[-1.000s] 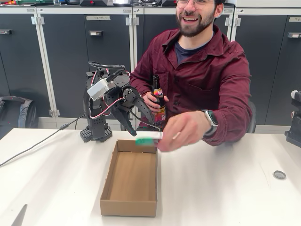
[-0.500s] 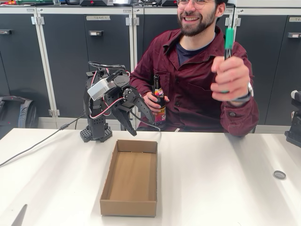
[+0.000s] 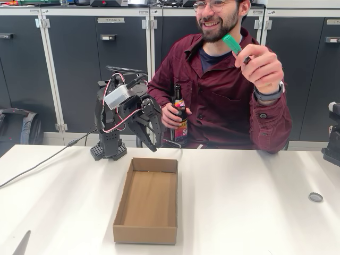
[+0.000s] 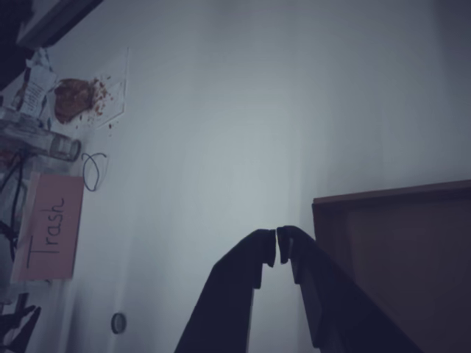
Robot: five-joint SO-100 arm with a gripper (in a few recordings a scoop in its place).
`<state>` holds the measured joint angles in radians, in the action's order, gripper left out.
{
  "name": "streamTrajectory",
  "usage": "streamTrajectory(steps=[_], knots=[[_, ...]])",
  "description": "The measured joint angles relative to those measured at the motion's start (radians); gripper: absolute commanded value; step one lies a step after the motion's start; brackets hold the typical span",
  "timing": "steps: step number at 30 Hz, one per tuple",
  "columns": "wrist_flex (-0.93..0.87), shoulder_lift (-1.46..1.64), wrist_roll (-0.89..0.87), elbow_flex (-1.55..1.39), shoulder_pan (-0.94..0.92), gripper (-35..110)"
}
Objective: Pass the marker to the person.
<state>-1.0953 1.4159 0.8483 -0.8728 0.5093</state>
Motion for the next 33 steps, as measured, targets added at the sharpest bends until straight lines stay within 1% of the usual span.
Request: streamTrajectory(steps=[3,5,8,10,11,13,18,19,20,21,24,33], knots=[[0.017,0.000,-0.011,0.000,0.000,-5],[0.020,0.000,-0.020,0.000,0.000,10],[0.020,0.000,-0.061,0.000,0.000,25],[0.020,0.000,-0.092,0.000,-0.002,45],[0.017,0.000,-0.112,0.000,-0.005,47],[0.012,0.000,-0.143,0.000,-0.012,47],[0.002,0.000,-0.147,0.003,-0.018,46],[-0.002,0.000,-0.147,0.003,-0.018,38],[-0.002,0.000,-0.147,0.008,-0.018,14],[-0.002,0.000,-0.141,0.009,-0.018,-5],[-0.037,0.000,-0.044,0.012,-0.011,-5],[-0.028,0.000,-0.028,0.012,-0.008,-5]])
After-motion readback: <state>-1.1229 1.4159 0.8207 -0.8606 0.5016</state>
